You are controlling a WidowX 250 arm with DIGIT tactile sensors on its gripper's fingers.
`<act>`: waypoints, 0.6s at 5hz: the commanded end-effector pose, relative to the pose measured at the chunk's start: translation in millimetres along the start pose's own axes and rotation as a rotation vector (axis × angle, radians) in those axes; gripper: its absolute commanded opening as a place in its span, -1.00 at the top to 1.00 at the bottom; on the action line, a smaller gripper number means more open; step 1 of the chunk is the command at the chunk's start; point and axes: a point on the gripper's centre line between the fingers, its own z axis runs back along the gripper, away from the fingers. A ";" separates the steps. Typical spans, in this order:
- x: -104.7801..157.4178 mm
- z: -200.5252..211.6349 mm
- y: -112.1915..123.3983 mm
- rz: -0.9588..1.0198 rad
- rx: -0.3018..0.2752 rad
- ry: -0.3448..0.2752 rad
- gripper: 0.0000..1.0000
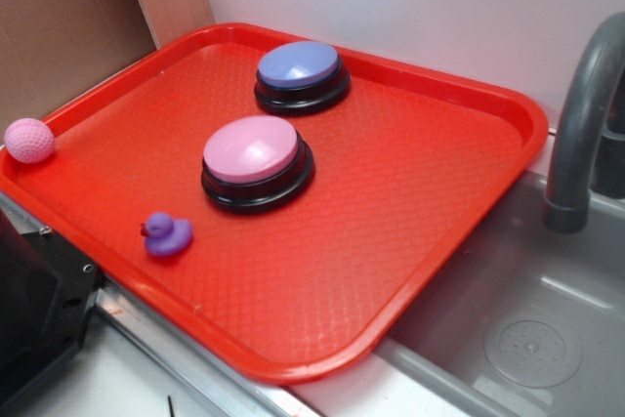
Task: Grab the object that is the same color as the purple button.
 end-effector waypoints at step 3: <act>2.0 -56.6 -2.2 0.030 -0.012 -0.029 -1.00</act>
